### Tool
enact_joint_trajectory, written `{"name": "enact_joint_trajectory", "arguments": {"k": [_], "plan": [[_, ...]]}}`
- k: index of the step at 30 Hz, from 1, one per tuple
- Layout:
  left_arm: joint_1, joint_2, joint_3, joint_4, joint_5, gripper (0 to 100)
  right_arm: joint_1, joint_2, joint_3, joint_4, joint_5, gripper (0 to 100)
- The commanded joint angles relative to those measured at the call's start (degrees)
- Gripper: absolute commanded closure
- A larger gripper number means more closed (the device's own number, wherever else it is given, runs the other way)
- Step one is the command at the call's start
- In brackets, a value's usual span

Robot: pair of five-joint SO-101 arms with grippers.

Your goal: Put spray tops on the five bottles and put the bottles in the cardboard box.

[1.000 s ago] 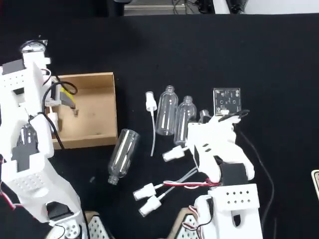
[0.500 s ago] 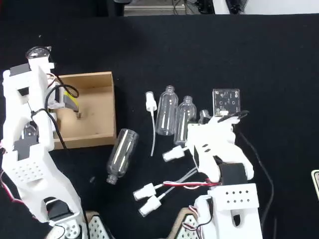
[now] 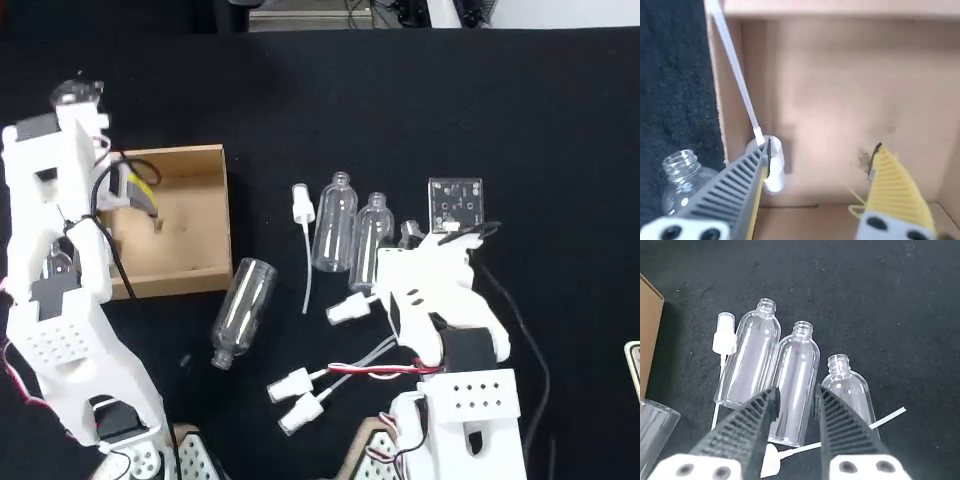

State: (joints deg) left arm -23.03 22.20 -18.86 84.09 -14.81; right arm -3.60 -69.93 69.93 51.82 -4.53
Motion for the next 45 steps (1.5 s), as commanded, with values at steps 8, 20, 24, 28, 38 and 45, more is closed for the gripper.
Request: {"name": "enact_joint_trajectory", "arguments": {"k": [8, 20, 24, 28, 38, 45], "plan": [[-3.8, -0.4, -16.6, 7.5, -10.7, 70, 0.9, -1.5, -0.4, -1.5, 0.4, 90.0], [-6.6, 8.8, -18.0, 2.7, -11.5, 70, 0.9, -1.5, -0.4, -1.5, 0.4, 90.0], [-6.3, 9.8, -17.7, 0.5, -12.3, 70, 1.0, -1.5, -0.4, -1.5, 0.4, 90.0], [-6.9, 12.9, -17.0, -0.4, -13.9, 70, 1.0, -1.5, -0.4, -1.5, 0.4, 90.0], [-4.5, 10.5, -20.8, 6.2, -13.4, 96, 1.0, -1.5, -0.4, -1.5, 0.4, 90.0], [-1.7, 9.9, -21.1, 7.8, -12.1, 97, 1.0, -1.5, -0.4, -1.5, 0.4, 90.0]]}}
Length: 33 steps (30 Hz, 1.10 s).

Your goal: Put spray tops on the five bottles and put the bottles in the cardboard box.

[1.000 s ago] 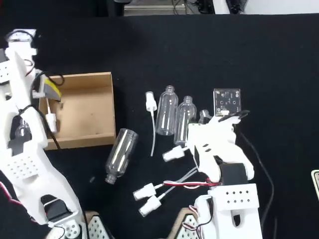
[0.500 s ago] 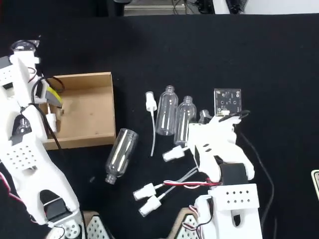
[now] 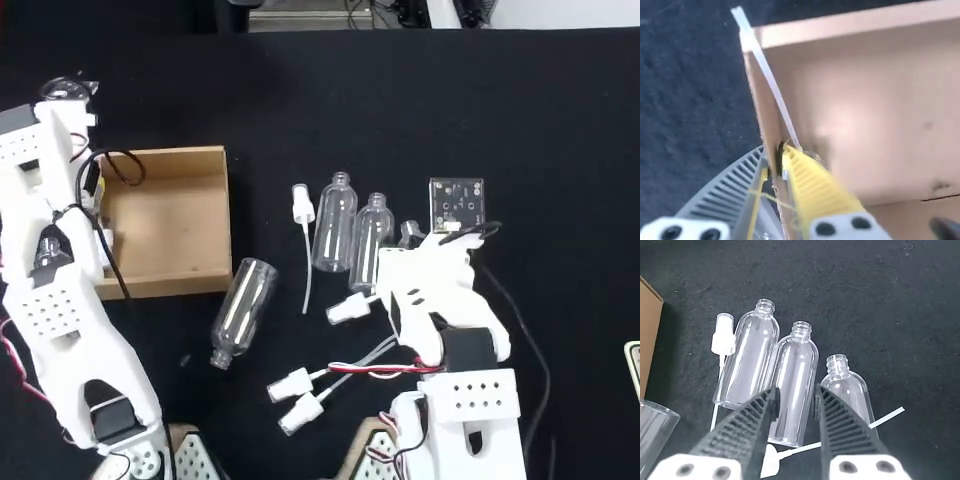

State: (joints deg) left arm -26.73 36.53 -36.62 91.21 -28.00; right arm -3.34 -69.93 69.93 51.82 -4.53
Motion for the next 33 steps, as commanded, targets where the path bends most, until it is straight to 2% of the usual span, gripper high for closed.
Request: {"name": "enact_joint_trajectory", "arguments": {"k": [1, 5, 11, 19, 22, 30, 33], "plan": [[2.3, -4.4, -3.5, 0.6, 1.8, 97, 0.7, -1.5, -0.4, -1.5, 0.4, 90.0], [3.0, -3.8, -5.7, 1.0, 2.5, 96, 0.7, -1.5, -0.4, -1.5, 0.4, 90.0], [2.9, -3.8, -3.9, 1.0, 2.2, 73, 0.7, -1.5, -0.4, -1.5, 0.4, 90.0], [3.6, -3.7, 3.8, 0.4, -3.2, 74, 0.7, -1.5, -0.4, -1.5, 0.4, 90.0], [2.9, -3.7, 5.7, -2.2, -3.1, 74, 0.7, -1.5, -0.4, -1.5, 0.4, 90.0], [0.2, -3.7, 8.0, -2.7, -3.2, 74, 0.7, -1.5, -0.4, -1.5, 0.4, 90.0], [0.3, -3.7, 8.0, -2.5, -2.8, 81, 0.7, -1.5, -0.4, -1.5, 0.4, 90.0]]}}
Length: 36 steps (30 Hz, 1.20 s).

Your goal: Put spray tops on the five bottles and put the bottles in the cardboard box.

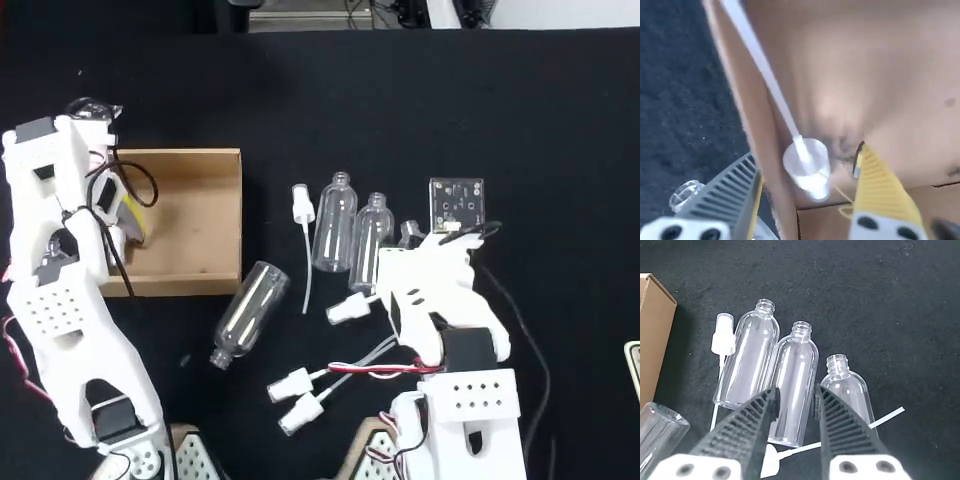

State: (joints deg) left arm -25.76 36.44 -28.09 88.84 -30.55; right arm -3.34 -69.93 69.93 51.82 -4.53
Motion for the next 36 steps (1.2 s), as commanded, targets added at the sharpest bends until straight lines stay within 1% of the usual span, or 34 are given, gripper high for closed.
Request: {"name": "enact_joint_trajectory", "arguments": {"k": [1, 3, 6, 9, 10, 13, 16, 18, 22, 23, 27, 31, 33, 36], "plan": [[-0.5, -3.6, -0.5, 0.0, -0.3, 87, 0.7, -1.5, -0.4, -1.5, 0.4, 90.0], [-0.2, -3.6, -0.5, 0.1, -0.1, 97, 0.7, -1.5, -0.4, -1.5, 0.4, 90.0], [-0.2, -4.0, -0.7, 0.2, -0.1, 94, 0.7, -1.5, -0.4, -1.5, 0.4, 90.0], [-0.2, -4.4, -1.5, 0.3, -0.1, 97, 0.7, -1.5, -0.4, -1.5, 0.4, 90.0], [-0.2, -4.7, -2.3, 0.7, 0.0, 97, 0.7, -1.5, -0.4, -1.5, 0.4, 90.0], [-0.2, -5.2, -6.3, 4.7, 0.0, 97, 0.7, -1.5, -0.4, -1.5, 0.4, 90.0], [-0.1, -5.3, -10.3, 6.9, 0.0, 96, 0.7, -1.5, -0.4, -1.5, 0.4, 90.0], [-0.1, -5.2, -13.1, 8.5, -0.1, 94, 0.7, -1.5, -0.4, -1.5, 0.4, 90.0], [-0.1, -4.2, -13.5, 9.8, -0.2, 78, 0.7, -1.5, -0.4, -1.5, 0.4, 90.0], [0.0, -3.5, -13.0, 9.8, -0.2, 75, 0.7, -1.5, -0.4, -1.5, 0.4, 90.0], [-0.2, -2.5, -13.8, 9.7, -0.2, 76, 0.7, -1.5, -0.4, -1.5, 0.4, 90.0], [-0.4, -2.7, -18.9, 10.0, -0.1, 76, 0.7, -1.5, -0.4, -1.5, 0.4, 90.0], [-0.1, -3.8, -22.0, 12.2, 0.0, 76, 0.7, -1.5, -0.4, -1.5, 0.4, 90.0], [1.4, -6.7, -21.8, 12.1, 2.1, 76, 0.7, -1.5, -0.4, -1.5, 0.4, 90.0]]}}
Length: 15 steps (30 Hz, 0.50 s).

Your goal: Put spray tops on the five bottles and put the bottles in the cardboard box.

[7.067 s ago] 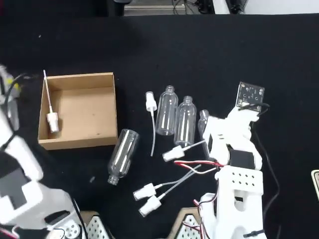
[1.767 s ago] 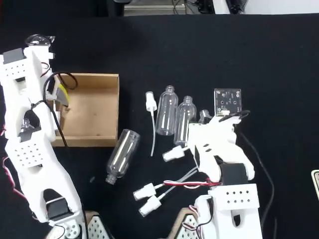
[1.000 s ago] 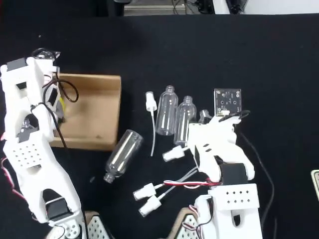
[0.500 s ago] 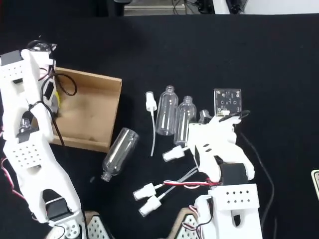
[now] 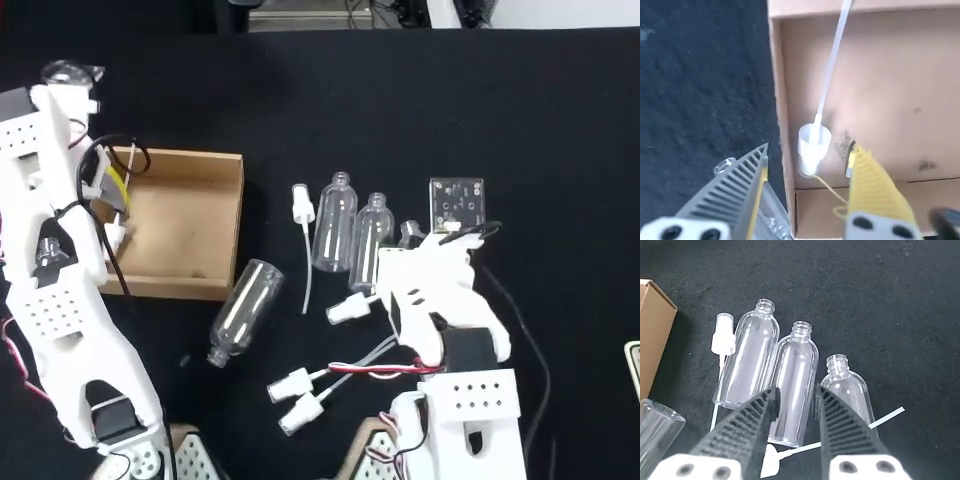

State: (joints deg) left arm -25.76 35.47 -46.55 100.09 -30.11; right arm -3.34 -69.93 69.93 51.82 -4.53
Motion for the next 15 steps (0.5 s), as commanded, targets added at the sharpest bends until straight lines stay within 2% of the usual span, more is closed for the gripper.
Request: {"name": "enact_joint_trajectory", "arguments": {"k": [1, 8, 15], "plan": [[1.7, -7.3, -2.5, 0.9, 1.8, 76, 0.7, -1.5, -0.4, -1.5, 0.4, 90.0], [7.8, -11.5, 11.4, -0.8, -0.3, 76, 0.7, -1.5, -0.4, -1.5, 0.4, 90.0], [6.4, -6.6, 13.2, -9.1, 1.1, 76, 0.7, -1.5, -0.3, -1.5, 0.4, 90.0]]}}
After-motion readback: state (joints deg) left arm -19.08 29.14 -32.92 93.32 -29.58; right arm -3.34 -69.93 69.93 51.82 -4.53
